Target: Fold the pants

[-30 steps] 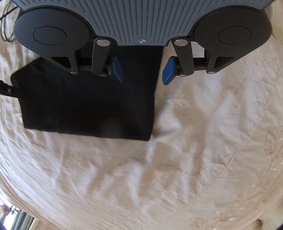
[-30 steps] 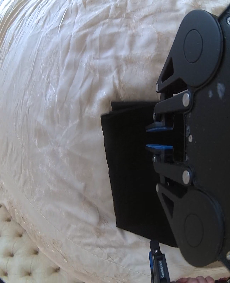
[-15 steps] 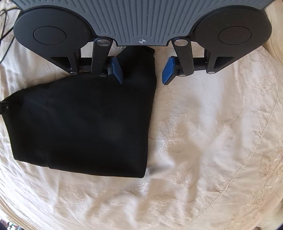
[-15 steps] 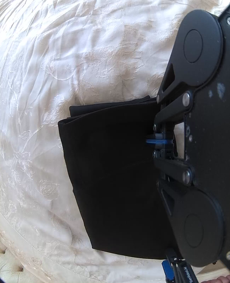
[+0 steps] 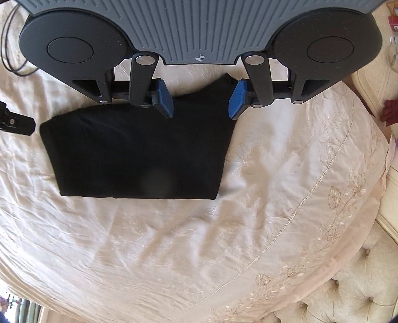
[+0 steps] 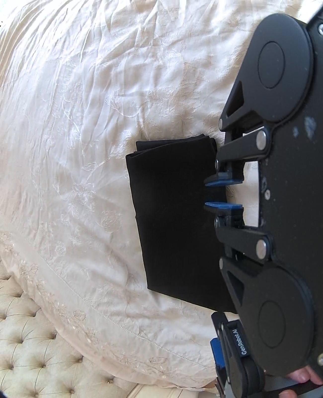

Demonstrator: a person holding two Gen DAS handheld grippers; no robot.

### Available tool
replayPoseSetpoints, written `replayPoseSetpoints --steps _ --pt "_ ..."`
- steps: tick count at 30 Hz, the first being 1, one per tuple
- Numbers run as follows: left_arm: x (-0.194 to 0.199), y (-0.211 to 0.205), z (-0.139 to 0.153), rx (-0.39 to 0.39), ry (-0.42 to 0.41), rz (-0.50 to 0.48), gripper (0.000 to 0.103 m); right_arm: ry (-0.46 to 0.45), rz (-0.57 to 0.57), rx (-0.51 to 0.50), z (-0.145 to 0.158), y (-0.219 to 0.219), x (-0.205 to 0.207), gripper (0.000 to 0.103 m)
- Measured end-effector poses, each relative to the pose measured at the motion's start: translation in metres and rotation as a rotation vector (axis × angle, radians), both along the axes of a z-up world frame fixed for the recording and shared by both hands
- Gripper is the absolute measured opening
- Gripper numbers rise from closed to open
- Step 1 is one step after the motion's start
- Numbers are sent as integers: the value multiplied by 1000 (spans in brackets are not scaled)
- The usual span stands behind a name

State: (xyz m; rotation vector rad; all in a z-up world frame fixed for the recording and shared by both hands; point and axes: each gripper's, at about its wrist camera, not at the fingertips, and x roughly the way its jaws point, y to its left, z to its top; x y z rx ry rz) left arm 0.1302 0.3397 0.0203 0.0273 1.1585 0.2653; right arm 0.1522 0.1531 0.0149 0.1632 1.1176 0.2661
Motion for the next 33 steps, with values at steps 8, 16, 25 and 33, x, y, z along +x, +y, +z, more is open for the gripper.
replayPoseSetpoints --steps 8,16,25,33 --pt "-27 -21 8 -50 75 28 48 -56 15 -13 21 -13 -34 20" --pt "-44 -28 14 -42 77 32 48 -88 22 4 31 -21 -57 21" --pt "-45 -34 24 -30 36 25 48 -127 19 22 38 -26 -67 21" --pt "-30 -38 26 -24 20 -12 48 -130 -5 27 40 -28 -59 21"
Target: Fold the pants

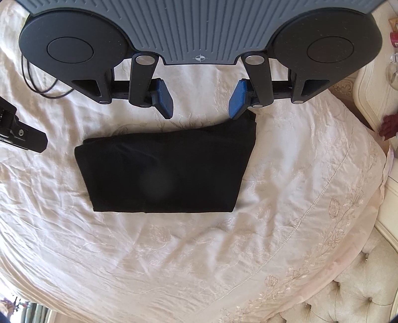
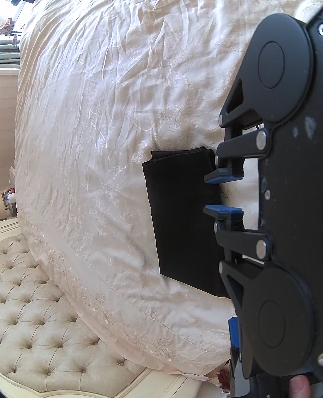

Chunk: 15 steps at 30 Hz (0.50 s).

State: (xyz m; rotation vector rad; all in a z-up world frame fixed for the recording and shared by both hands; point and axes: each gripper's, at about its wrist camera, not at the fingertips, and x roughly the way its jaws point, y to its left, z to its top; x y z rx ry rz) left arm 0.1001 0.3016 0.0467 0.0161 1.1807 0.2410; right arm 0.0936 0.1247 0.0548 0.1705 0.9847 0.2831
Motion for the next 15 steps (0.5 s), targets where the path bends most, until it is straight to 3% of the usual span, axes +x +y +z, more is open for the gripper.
replayPoseSetpoints --steps 15 --pt "12 5 3 5 -9 -18 48 11 -2 -9 -2 15 11 22"
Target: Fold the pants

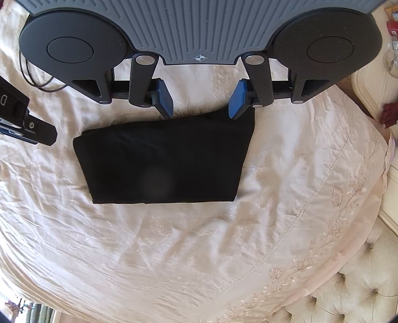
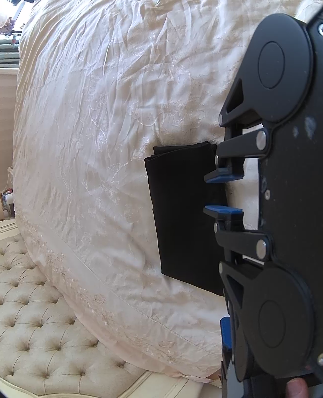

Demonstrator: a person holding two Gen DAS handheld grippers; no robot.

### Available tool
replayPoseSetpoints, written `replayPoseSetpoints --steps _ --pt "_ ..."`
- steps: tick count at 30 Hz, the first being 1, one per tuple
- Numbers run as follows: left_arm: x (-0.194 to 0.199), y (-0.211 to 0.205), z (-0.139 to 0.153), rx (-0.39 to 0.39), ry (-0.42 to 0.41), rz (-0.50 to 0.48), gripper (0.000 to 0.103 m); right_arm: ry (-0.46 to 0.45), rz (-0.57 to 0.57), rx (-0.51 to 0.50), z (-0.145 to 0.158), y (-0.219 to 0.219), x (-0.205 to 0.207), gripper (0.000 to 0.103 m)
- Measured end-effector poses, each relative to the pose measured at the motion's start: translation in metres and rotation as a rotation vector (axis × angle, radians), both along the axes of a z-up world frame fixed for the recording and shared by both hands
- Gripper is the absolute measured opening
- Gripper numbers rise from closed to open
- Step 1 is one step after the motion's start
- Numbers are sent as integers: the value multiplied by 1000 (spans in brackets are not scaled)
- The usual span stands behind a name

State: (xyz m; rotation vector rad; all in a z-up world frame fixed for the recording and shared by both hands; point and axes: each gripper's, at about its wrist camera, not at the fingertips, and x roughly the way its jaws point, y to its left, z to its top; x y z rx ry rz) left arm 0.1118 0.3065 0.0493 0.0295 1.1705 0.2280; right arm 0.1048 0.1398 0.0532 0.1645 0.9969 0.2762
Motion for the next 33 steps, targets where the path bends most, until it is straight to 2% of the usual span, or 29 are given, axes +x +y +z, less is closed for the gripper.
replayPoseSetpoints --steps 33 --pt "6 -2 -5 0 25 -14 48 55 4 -19 -9 3 9 30"
